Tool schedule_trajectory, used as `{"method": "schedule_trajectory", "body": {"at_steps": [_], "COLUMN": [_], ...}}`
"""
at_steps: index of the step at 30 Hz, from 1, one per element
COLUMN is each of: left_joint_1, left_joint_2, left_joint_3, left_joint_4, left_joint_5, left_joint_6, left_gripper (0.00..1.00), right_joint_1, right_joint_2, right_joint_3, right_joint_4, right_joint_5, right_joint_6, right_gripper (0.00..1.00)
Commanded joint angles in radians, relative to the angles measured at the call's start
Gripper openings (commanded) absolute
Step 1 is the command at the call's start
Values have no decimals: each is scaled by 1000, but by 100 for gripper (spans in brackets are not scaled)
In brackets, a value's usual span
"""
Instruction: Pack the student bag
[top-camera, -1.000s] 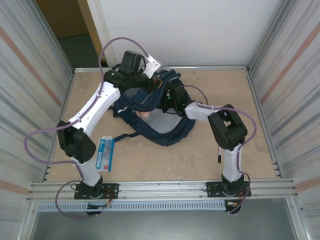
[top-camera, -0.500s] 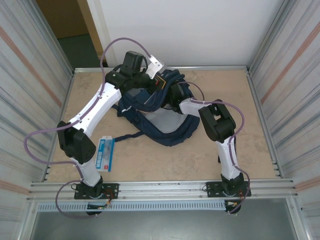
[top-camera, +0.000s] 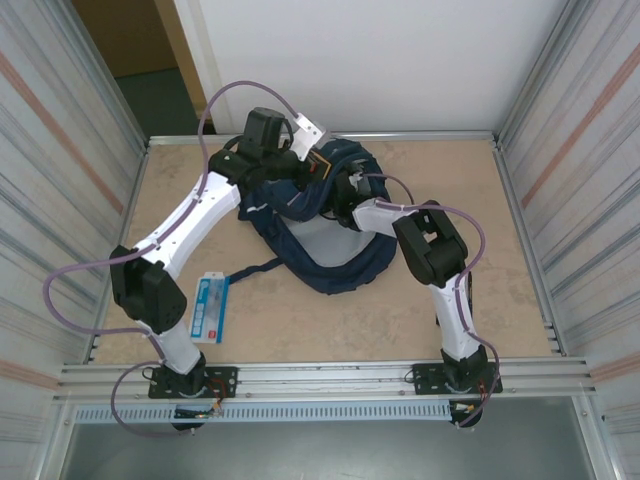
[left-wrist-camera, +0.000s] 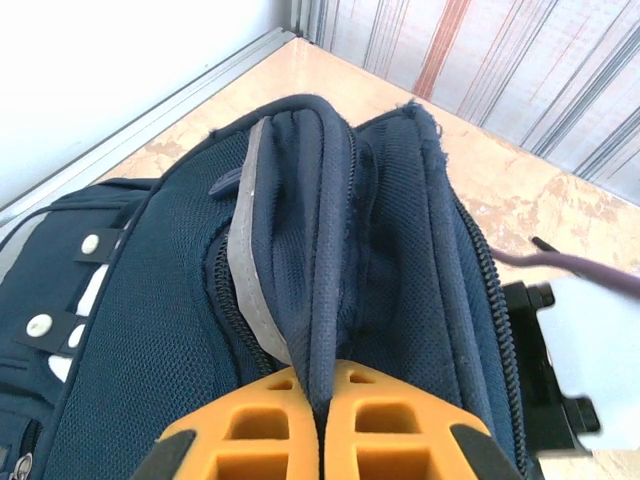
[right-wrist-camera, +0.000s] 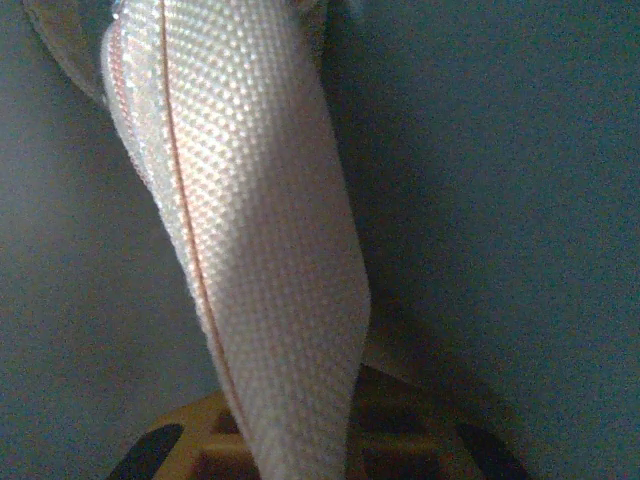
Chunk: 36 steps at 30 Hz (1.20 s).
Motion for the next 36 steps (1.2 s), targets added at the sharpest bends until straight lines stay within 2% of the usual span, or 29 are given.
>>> {"method": "schedule_trajectory", "body": {"at_steps": [1, 4, 8, 12, 14, 17, 21, 24, 29, 32, 36], "left_joint_1": [-18, -17, 6, 36, 43, 43, 44, 39, 38, 37, 30], "left_joint_2": [-102, -100, -100, -92, -73, -45, -17, -9, 4, -2, -9], "left_joint_3": [10, -2, -16, -76, -78, -75, -65, -73, -102, -165, -221], "left_joint_4": [152, 172, 174, 232, 221, 209, 212, 197, 178, 228, 239], "left_joint_5": [74, 57, 30, -4, -11, -26, -23, -67, -79, -70, 7], "left_joint_6": [-26, -26, -15, -6, 8, 22, 15, 60, 67, 31, -39], "left_gripper": [0, 0, 0, 0, 0, 0, 0, 0, 0, 0, 5], "right_joint_1": [7, 4, -1, -15, -17, -36, -49, -66, -78, -90, -125], "right_joint_2": [-5, 0, -37, -105, -138, -169, -248, -309, -471, -578, -766], "right_joint_3": [29, 29, 4, -100, -136, -147, -233, -291, -511, -579, -677], "right_joint_4": [-64, -34, -104, -100, -111, -137, -117, -114, -36, -131, -306], "right_joint_5": [160, 114, 18, -90, -121, -200, -257, -345, -416, -452, -411], "right_joint_6": [127, 139, 126, 108, 70, -21, -54, -93, -151, -295, -436], "right_gripper": [5, 29, 42, 49, 58, 60, 60, 60, 59, 59, 59]}}
